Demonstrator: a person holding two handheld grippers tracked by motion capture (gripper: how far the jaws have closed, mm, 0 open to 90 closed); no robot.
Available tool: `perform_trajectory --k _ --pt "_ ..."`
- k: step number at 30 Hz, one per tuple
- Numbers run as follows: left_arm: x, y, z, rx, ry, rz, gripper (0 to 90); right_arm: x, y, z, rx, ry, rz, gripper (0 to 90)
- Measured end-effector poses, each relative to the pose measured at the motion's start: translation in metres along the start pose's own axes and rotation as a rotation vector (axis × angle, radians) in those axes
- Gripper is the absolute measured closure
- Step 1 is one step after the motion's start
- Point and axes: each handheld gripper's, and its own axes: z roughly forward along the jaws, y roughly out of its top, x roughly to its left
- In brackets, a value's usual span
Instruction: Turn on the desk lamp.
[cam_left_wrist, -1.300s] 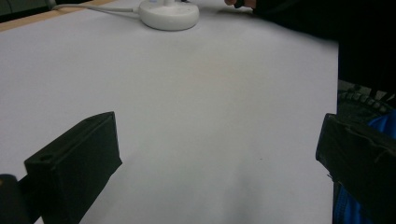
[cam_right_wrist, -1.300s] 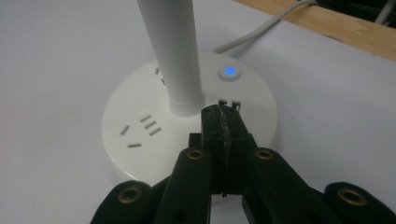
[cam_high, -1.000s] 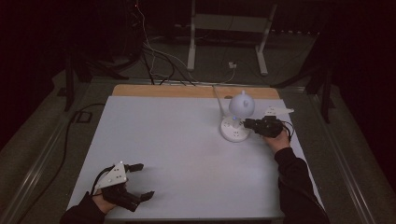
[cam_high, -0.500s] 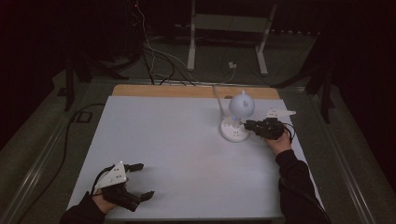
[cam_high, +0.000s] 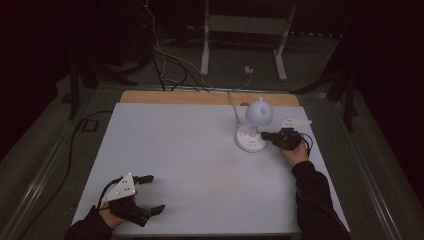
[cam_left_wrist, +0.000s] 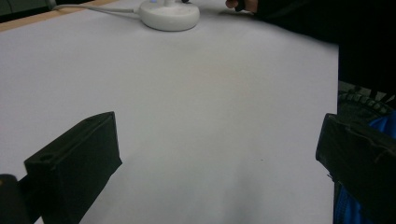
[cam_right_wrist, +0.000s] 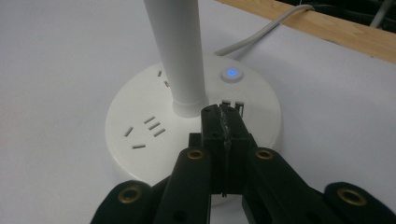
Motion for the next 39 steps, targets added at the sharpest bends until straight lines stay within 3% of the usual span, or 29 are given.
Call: perform_trajectory --k 6,10,13,15,17,19,31,36,39 --pt "0.000 0.000 0.000 0.000 0.001 0.001 0.3 0.003 -0.001 0.004 -0.011 0.015 -0.009 90.0" --pt "-0.001 0.000 -0.001 -0.002 0.001 0.002 0.3 -0.001 0.000 0.003 -0.008 0.012 0.025 90.0" --pt "0.000 0.000 0.000 -0.001 0.000 0.001 0.3 0.003 0.006 -0.005 -0.052 0.011 0.023 89.7" --pt "0.000 0.000 0.000 -0.001 -0.003 0.004 0.3 0.005 0.011 -0.010 -0.072 0.003 0.022 75.1" --pt "-0.001 0.001 0.000 -0.002 -0.003 0.007 0.3 0.007 0.012 -0.015 -0.084 0.010 0.024 69.0" --pt "-0.001 0.000 -0.001 -0.004 -0.004 0.004 0.3 0.009 0.013 -0.019 -0.086 0.001 0.034 54.7" --pt "0.001 0.002 0.000 -0.006 0.002 0.000 0.3 0.021 0.007 -0.041 -0.100 0.039 0.115 0.5" --pt "0.001 0.003 0.000 -0.013 0.000 -0.001 0.3 0.025 0.001 -0.046 -0.096 0.039 0.119 0.0" --pt "0.001 0.003 0.002 -0.010 -0.005 0.002 0.3 0.032 -0.001 -0.046 -0.075 0.038 0.086 0.0"
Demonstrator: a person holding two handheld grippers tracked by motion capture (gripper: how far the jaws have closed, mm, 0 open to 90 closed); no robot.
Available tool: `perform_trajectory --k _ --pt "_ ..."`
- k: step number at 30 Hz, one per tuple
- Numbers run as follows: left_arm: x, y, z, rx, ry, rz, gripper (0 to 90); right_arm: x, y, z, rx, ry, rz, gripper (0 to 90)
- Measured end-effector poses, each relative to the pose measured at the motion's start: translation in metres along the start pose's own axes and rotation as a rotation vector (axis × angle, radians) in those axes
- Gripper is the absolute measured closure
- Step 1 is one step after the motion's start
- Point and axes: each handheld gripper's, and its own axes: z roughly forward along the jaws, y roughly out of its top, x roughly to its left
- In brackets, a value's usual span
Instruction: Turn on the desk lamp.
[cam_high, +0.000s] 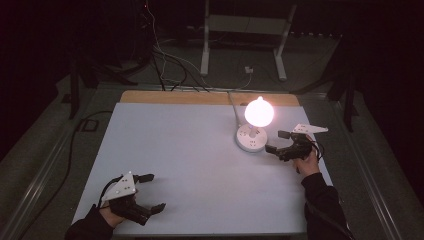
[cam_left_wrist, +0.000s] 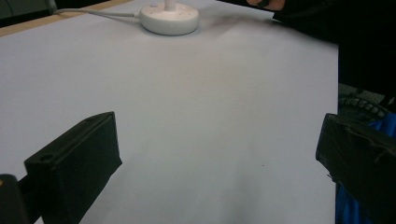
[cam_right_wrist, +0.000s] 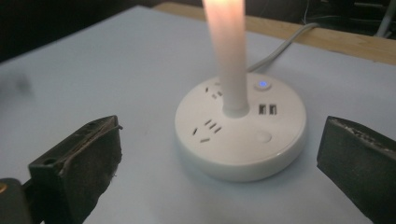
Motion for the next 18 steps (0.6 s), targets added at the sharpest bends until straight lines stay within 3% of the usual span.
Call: perform_trajectory --k 11,18 --pt "-0.004 0.000 -0.001 0.006 -0.006 0.019 0.3 0.034 -0.006 -0.006 0.002 -0.025 0.006 0.0" --pt "-0.003 0.000 -0.002 -0.004 -0.006 0.012 0.3 0.063 -0.017 -0.021 0.002 -0.061 -0.057 0.0"
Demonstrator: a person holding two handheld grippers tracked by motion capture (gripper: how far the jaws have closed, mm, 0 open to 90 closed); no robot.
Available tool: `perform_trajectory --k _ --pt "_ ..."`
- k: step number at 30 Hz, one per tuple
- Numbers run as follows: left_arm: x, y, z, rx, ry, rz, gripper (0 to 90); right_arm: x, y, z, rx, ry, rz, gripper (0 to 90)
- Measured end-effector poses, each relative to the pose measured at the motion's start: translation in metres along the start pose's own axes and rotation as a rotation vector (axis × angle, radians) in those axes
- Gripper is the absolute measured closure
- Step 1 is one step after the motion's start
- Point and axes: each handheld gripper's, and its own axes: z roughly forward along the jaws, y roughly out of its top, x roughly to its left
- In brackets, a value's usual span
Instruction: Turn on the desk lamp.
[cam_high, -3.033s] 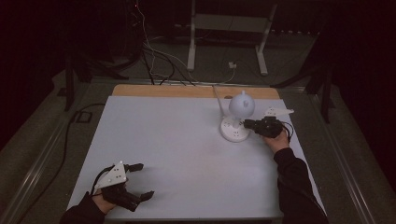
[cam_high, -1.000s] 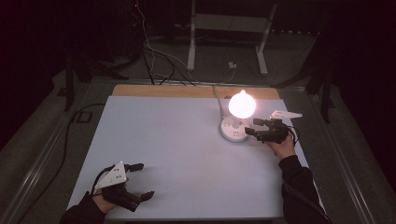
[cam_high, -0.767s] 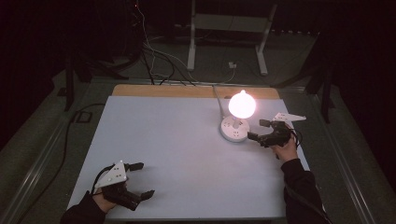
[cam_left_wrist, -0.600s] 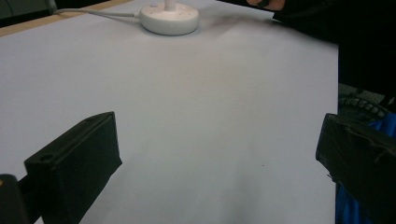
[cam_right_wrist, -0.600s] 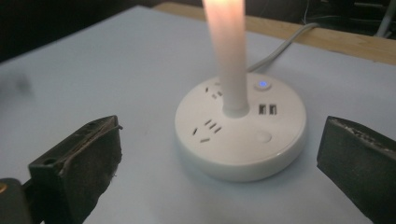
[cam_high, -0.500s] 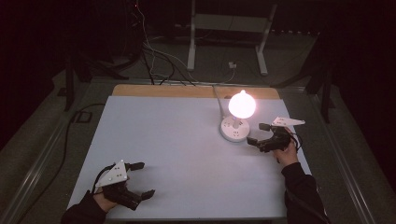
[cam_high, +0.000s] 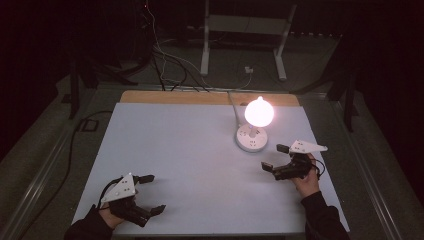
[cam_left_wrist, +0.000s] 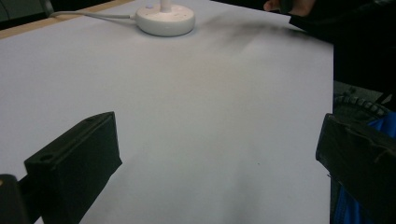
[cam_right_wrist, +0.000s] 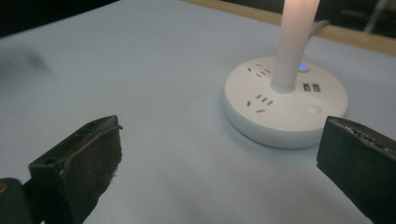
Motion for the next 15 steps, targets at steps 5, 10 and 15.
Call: perform_trajectory --k 5,10,15 --pt "-0.001 0.000 0.001 0.004 -0.003 0.007 0.3 0.019 -0.021 -0.007 -0.006 -0.039 0.006 0.0" --pt "-0.001 0.000 0.000 0.003 -0.001 0.006 0.3 0.033 -0.035 -0.013 0.039 -0.031 0.002 0.0" --pt "-0.001 0.001 0.001 0.002 -0.002 0.006 0.3 0.034 -0.042 -0.023 0.061 -0.044 0.006 0.0"
